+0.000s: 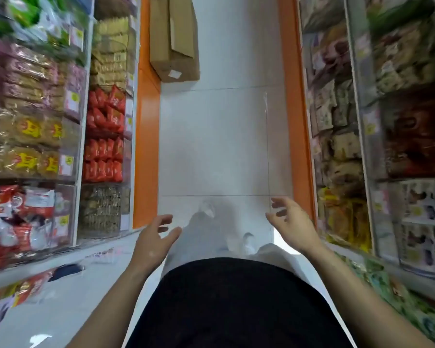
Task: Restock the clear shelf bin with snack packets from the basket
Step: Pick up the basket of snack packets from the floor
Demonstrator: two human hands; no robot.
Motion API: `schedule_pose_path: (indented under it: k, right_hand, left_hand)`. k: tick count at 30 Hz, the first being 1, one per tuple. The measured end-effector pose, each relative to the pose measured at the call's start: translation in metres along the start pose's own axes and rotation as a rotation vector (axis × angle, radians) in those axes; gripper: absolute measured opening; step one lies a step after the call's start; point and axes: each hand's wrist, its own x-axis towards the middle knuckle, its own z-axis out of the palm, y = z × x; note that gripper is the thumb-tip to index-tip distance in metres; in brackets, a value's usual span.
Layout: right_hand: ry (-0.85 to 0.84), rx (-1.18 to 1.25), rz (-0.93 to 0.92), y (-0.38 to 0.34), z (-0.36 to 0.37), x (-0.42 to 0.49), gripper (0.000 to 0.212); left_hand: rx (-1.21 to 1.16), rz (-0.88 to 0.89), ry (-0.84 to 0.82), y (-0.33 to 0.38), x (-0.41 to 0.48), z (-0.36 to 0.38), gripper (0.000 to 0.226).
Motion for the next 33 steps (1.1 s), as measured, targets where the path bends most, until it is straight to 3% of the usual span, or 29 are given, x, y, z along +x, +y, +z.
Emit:
schedule_pose_path:
  k: [9, 20, 26, 33]
  right_hand:
    - [-0.001, -0.106, -0.01, -0.108, -0.03, 0.151, 0.048]
    - [0.102, -0.005, 0.095, -0.166, -0.16, 0.285, 0.042]
    - [0.103, 0.04, 0.038, -0.193, -0.248, 0.395, 0.04]
    - [0.055, -0.014, -0.07, -0.294, -0.322, 0.53, 0.042]
  left_hand:
    - [-0.059, -0.021, -0.011, 0.069, 0.147, -0.059, 0.039]
    - [0.047, 0.153, -0.167, 0.311, 0.342, -0.093, 0.034]
    - [0.037, 0.126, -0.11, 0.41, 0.409, -0.089, 0.035]
    - [-0.022, 0.023, -0.021, 0.478, 0.473, -0.146, 0.033]
